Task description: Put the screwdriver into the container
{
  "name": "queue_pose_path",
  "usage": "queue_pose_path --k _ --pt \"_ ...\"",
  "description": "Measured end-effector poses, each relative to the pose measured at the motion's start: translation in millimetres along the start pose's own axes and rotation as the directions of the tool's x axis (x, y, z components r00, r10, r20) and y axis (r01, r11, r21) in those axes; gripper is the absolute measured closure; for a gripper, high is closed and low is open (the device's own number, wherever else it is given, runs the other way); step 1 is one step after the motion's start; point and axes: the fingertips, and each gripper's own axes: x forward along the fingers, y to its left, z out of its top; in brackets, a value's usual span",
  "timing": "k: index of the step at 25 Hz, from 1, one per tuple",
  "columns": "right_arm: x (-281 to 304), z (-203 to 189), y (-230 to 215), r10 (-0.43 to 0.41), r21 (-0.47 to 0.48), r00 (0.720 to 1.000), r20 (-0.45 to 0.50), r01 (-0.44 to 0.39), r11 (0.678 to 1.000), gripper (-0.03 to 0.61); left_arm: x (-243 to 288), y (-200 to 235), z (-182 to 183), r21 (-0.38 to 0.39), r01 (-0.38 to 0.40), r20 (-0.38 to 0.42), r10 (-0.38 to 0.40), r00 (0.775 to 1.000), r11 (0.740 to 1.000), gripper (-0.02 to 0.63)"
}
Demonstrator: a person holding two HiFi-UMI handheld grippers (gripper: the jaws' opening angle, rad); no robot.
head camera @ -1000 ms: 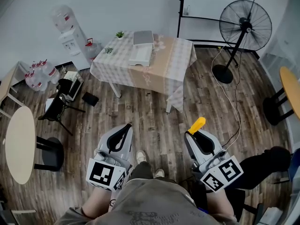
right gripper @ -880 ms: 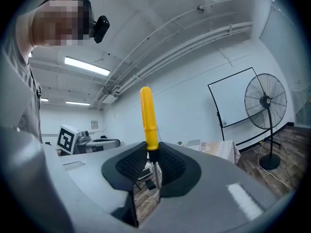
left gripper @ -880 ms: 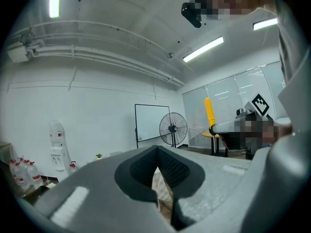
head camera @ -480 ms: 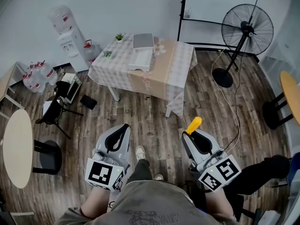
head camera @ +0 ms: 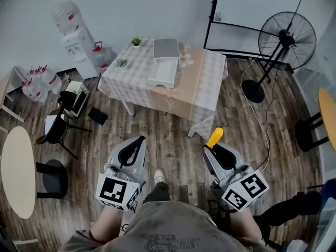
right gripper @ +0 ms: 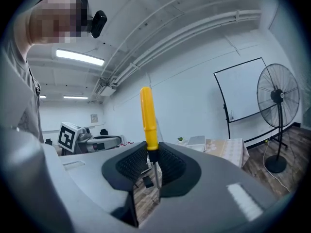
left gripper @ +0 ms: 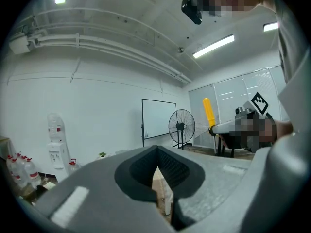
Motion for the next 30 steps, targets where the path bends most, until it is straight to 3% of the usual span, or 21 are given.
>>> queue_pose_path --k 15,21,30 --pt "177.1 25.4 -30.9 -0.033 0.048 0.999 -0.014 0.034 0.998 0.480 76.5 155.8 -3.0 -0.004 0.016 -0.022 -0.017 1.000 1.000 0.614" --pt "211.7 20.6 -39.5 -0.042 0.059 0.998 -0.046 0.044 0.997 0.479 93.8 190.8 -10.2 -0.021 0.005 -0.030 -0.005 1.000 1.000 0.613" --pt "261.2 12.1 -91.7 -0.053 0.108 0.995 -0.079 0.061 0.992 0.480 149.0 221.9 -29.1 -0.030 -0.003 -0.050 0.002 0.999 1.000 0.614"
